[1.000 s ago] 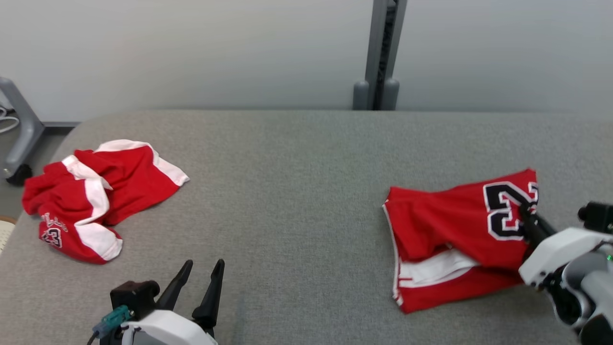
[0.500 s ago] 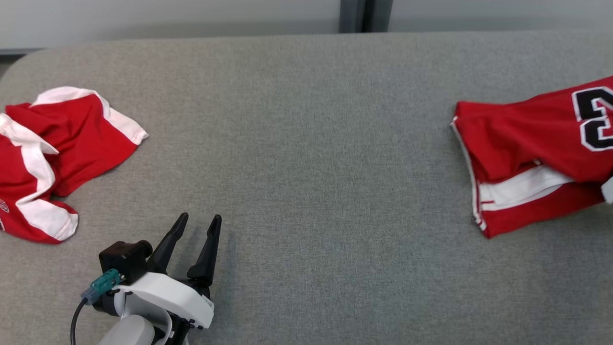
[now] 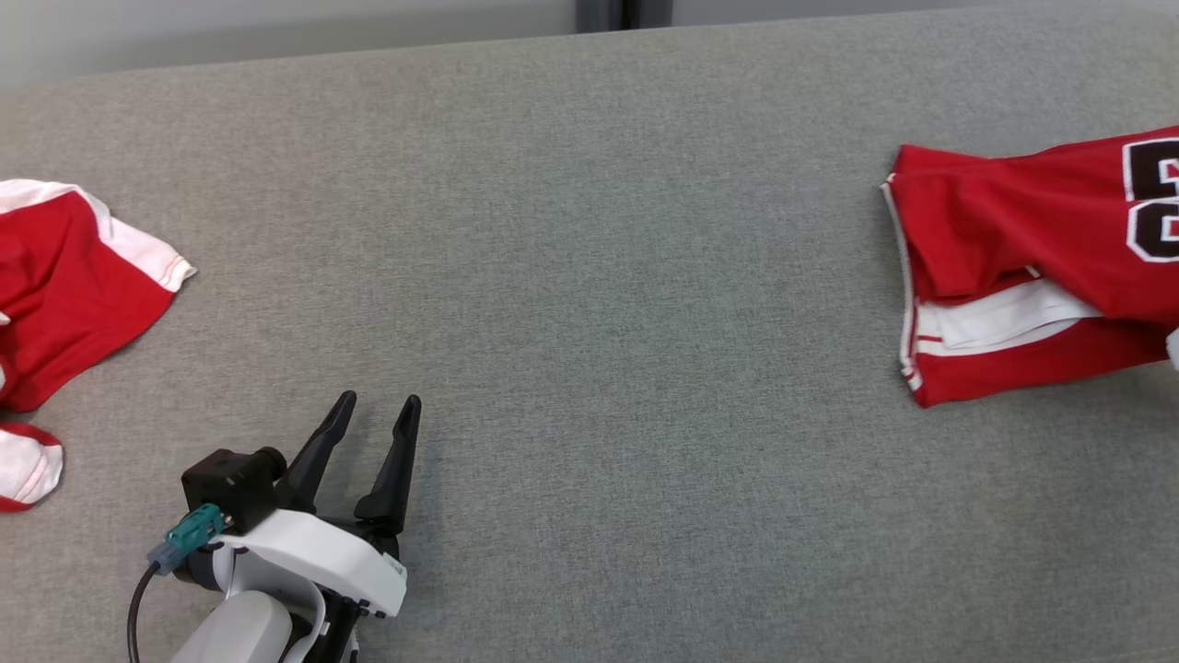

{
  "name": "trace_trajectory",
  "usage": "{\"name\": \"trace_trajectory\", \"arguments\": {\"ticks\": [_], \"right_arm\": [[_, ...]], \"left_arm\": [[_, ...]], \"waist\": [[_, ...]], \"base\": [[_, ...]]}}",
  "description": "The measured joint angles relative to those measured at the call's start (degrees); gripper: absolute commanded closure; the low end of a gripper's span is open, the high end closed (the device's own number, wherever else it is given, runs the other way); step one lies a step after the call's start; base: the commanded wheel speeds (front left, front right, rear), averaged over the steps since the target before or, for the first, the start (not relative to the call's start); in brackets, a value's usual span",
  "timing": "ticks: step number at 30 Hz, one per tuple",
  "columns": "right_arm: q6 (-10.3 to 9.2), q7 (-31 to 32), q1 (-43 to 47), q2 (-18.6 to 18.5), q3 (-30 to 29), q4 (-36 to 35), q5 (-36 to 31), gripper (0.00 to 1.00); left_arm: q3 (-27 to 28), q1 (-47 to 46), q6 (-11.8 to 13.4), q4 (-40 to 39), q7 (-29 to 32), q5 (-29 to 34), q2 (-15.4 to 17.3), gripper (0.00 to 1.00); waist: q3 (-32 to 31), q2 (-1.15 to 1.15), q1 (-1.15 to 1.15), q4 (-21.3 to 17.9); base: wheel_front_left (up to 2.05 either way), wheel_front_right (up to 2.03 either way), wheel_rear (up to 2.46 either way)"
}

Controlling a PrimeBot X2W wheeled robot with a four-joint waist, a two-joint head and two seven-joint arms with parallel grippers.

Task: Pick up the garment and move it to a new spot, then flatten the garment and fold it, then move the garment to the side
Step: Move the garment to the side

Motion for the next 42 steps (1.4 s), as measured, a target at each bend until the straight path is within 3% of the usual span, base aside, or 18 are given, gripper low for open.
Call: {"name": "trace_trajectory", "arguments": {"ticks": [6,7,10,21,27,35,42], "right_arm": [[0.00,-0.01,-3.79,0.29,-7.08,5.11,-9.73,1.00],[0.00,-0.04,-4.26,0.54,-8.76,5.94,-11.37,0.85],[0.00,-0.07,-4.48,1.63,-13.93,7.58,-17.10,0.00],[0.01,-0.08,-1.70,6.22,-29.37,5.12,-35.71,0.00],[0.00,-0.08,1.59,9.40,-33.45,0.64,-41.40,0.00],[0.00,-0.08,8.27,12.78,-31.64,-5.67,-42.23,0.00],[0.00,-0.09,15.35,12.00,-24.42,-14.11,-34.88,0.00]], "left_arm": [[-0.12,-0.30,-0.01,-0.44,-0.04,0.41,0.36,0.00],[-0.20,-0.51,-0.01,-0.49,-0.01,0.42,0.43,0.00],[-0.12,-1.24,0.00,-0.78,0.10,0.46,0.62,0.00],[-0.04,-1.23,0.05,-0.07,0.10,0.31,0.53,0.00],[-0.26,-0.80,-0.08,0.84,0.03,0.03,-0.12,0.00],[-0.41,2.61,-0.08,2.32,-0.01,-0.49,-1.44,0.00],[0.57,6.10,0.68,2.44,-0.14,-0.97,-1.94,0.00]], "waist": [[1.25,0.00,0.00,-0.88],[1.49,0.00,0.00,-0.84],[2.12,0.00,0.00,-0.50],[1.62,0.00,0.00,0.38],[-1.30,0.00,0.00,0.03],[-8.49,0.00,0.00,-1.08],[-15.79,0.00,0.00,-2.25]], "base": [[0.00,0.00,0.00],[0.00,0.00,0.00],[0.00,0.00,0.00],[0.00,0.00,0.00],[0.00,0.00,0.00],[0.00,0.00,0.00],[0.00,0.00,0.00]]}}
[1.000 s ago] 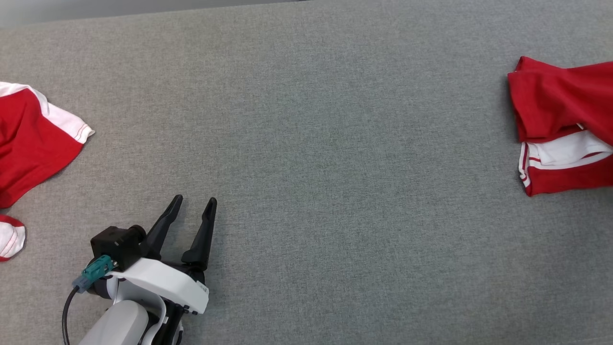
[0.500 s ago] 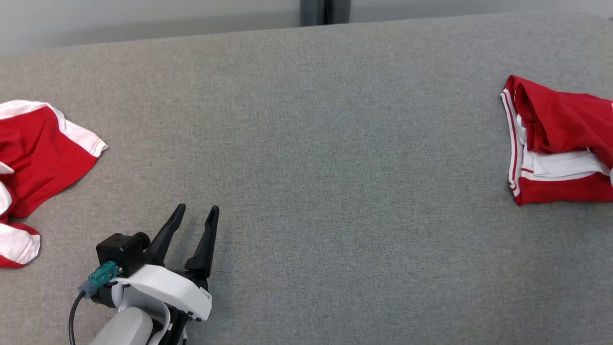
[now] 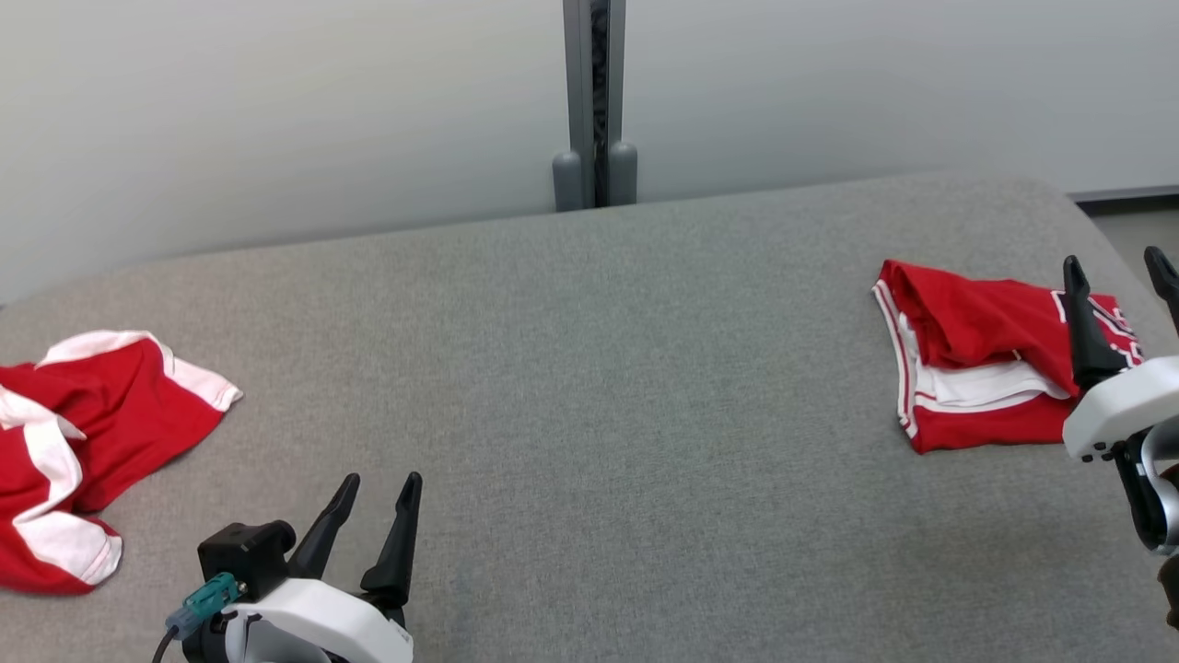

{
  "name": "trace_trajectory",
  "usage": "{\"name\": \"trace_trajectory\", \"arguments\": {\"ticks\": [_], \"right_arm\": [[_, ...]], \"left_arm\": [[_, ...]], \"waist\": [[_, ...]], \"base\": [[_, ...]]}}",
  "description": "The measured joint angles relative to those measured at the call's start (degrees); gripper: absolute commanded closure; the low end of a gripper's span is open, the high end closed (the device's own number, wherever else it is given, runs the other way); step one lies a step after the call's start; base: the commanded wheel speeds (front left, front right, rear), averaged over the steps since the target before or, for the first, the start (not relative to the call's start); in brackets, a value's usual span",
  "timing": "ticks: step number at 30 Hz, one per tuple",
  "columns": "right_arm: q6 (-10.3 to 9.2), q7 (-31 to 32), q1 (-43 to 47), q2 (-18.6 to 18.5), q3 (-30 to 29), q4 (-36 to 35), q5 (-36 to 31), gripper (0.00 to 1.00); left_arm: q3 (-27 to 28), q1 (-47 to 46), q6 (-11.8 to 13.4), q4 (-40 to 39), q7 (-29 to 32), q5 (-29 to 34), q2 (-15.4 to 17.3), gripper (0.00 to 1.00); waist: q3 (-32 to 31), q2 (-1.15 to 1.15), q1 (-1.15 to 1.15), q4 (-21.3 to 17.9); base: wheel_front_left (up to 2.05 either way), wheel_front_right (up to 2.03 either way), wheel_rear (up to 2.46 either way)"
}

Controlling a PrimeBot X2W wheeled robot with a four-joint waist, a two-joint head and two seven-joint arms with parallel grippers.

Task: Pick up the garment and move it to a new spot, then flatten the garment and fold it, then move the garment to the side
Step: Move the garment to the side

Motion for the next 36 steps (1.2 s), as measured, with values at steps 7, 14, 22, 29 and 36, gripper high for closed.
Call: {"name": "trace_trajectory", "arguments": {"ticks": [7,14,22,29,36], "right_arm": [[0.00,0.01,8.01,-1.89,1.53,-10.71,5.56,0.00],[0.00,0.01,17.16,-0.97,-1.44,-20.61,7.61,0.00],[0.00,0.01,28.34,3.26,-5.98,-29.72,8.26,0.00],[0.00,0.01,34.82,7.56,-6.59,-33.26,6.41,0.00],[0.00,0.01,37.29,10.56,-6.89,-34.14,4.91,0.00]], "left_arm": [[1.93,1.43,0.81,-1.25,-0.01,1.04,-0.23,0.00],[4.87,3.44,1.62,-3.16,-0.08,3.09,-1.23,0.00],[8.22,6.28,2.30,-4.21,-0.09,5.92,-2.35,0.00],[10.93,8.39,1.82,-5.25,-0.08,9.39,-3.71,0.00],[14.59,10.88,1.91,-7.17,-0.08,14.51,-6.20,0.00]], "waist": [[-3.91,0.00,0.00,0.06],[-6.18,0.00,0.00,2.33],[-8.21,0.00,0.00,5.70],[-9.03,0.00,0.00,7.20],[-8.74,0.00,0.00,7.32]], "base": [[0.00,0.00,0.00],[0.00,0.00,0.00],[0.00,0.00,0.00],[0.00,0.00,0.00],[0.00,0.00,0.00]]}}
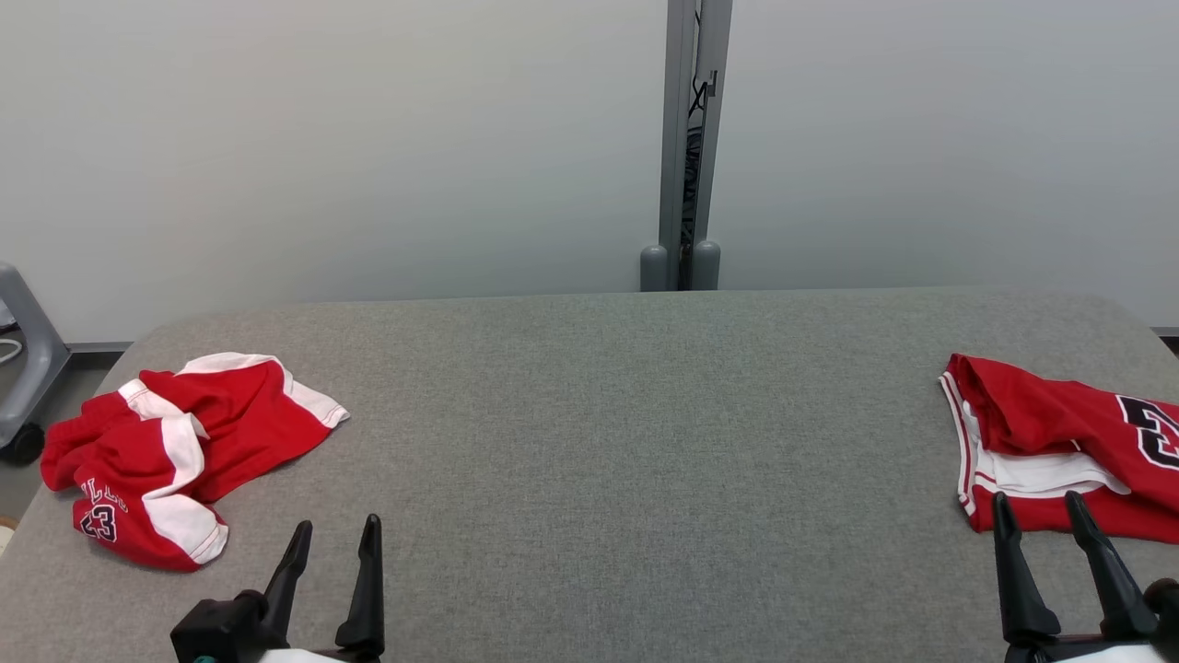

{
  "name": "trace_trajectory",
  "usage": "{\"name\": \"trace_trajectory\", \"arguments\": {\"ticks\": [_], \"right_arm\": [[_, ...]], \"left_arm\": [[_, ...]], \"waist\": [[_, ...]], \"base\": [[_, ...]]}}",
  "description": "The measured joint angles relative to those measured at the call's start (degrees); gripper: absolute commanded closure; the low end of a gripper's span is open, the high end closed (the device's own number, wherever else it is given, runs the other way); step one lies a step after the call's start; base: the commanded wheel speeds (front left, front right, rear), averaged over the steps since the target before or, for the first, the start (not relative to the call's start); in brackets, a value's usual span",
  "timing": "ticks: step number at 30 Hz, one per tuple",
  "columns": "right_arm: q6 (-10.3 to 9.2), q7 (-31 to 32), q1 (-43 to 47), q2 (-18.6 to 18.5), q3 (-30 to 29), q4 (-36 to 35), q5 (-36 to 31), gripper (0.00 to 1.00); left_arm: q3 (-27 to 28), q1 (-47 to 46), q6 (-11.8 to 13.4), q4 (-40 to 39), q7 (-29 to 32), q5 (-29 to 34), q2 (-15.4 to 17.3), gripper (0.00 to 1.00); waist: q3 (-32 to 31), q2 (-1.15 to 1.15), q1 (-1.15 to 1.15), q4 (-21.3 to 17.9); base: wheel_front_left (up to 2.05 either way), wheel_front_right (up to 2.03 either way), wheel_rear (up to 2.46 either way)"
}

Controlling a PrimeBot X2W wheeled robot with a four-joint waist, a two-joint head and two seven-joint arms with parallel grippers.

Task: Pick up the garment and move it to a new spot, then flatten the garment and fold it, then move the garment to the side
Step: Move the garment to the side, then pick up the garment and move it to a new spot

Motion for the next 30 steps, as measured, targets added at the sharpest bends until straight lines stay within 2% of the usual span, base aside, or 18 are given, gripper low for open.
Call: {"name": "trace_trajectory", "arguments": {"ticks": [4,12,30], "right_arm": [[0.00,-0.01,1.20,0.94,0.25,-0.51,-0.54,0.00],[0.00,0.00,1.87,1.07,0.58,-1.71,-1.63,0.00],[0.00,0.00,1.83,1.67,-0.10,-1.80,-2.04,0.00]], "left_arm": [[1.32,1.64,-0.32,-0.08,0.00,3.11,-1.48,0.00],[3.66,1.88,-2.69,0.66,0.00,6.79,-3.55,0.00],[6.86,1.72,-5.38,2.16,0.00,10.40,-5.55,0.00]], "waist": [[-0.01,0.00,0.00,0.00],[-0.05,0.00,0.00,-0.28],[0.30,0.00,0.00,-0.18]], "base": [[0.00,0.00,0.00],[0.00,0.00,0.00],[0.00,0.00,0.00]]}}
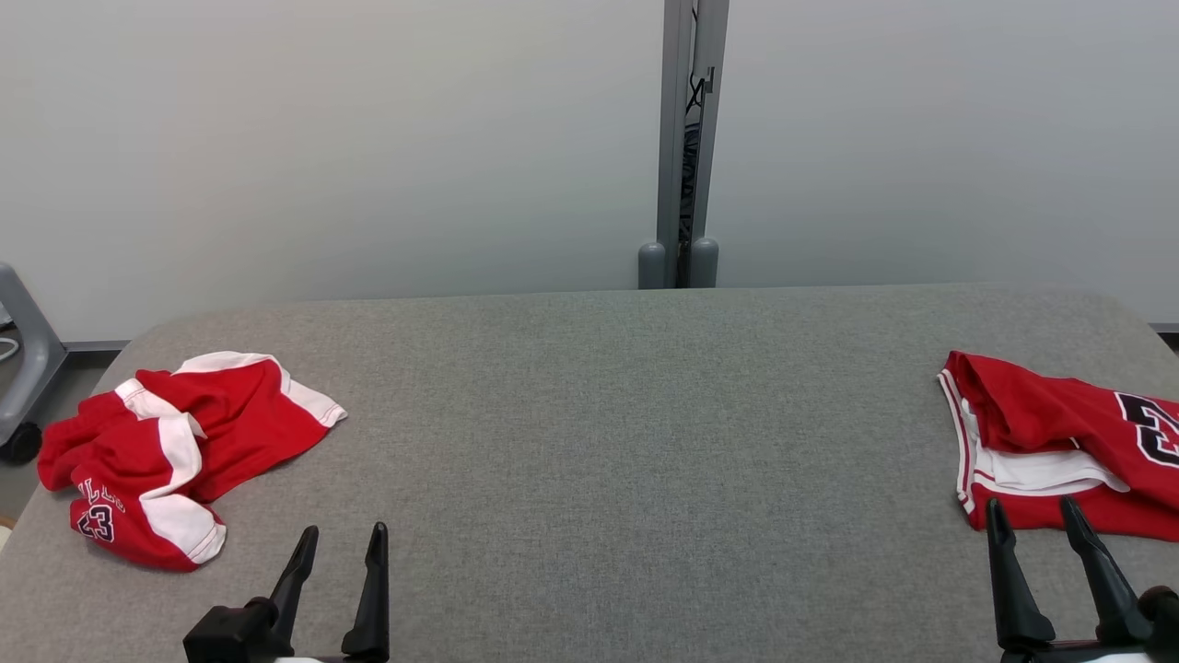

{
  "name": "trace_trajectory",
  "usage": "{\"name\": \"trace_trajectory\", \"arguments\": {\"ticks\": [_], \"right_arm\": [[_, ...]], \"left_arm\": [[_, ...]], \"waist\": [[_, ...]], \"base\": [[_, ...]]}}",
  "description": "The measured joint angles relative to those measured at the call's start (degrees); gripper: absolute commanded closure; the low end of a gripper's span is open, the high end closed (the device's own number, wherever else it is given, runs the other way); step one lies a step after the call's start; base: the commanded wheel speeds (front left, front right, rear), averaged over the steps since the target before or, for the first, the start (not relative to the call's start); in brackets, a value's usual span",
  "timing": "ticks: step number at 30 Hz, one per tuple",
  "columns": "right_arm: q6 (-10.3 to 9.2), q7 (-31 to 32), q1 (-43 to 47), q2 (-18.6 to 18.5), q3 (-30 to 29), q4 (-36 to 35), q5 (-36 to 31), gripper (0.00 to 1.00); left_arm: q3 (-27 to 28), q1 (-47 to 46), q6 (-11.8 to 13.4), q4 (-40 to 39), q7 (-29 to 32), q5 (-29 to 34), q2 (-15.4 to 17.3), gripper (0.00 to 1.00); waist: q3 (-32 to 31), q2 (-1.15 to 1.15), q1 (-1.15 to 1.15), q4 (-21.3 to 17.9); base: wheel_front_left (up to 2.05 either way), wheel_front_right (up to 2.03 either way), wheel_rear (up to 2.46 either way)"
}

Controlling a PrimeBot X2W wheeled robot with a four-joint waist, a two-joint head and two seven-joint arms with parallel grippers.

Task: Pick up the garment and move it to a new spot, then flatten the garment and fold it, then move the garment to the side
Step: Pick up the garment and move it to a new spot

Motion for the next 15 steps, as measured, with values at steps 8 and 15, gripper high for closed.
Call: {"name": "trace_trajectory", "arguments": {"ticks": [8,15], "right_arm": [[0.00,-0.01,0.00,0.41,0.35,-0.03,-0.14,0.00],[0.00,0.00,-0.09,1.15,0.99,0.22,0.12,0.00]], "left_arm": [[0.96,-0.36,-0.81,0.79,0.00,0.88,-0.33,0.00],[1.32,-1.16,-1.00,1.52,-0.01,1.72,-0.34,0.00]], "waist": [[0.02,0.00,0.00,1.73],[-0.18,0.00,0.00,5.40]], "base": [[0.00,0.00,0.00],[0.00,0.00,0.00]]}}
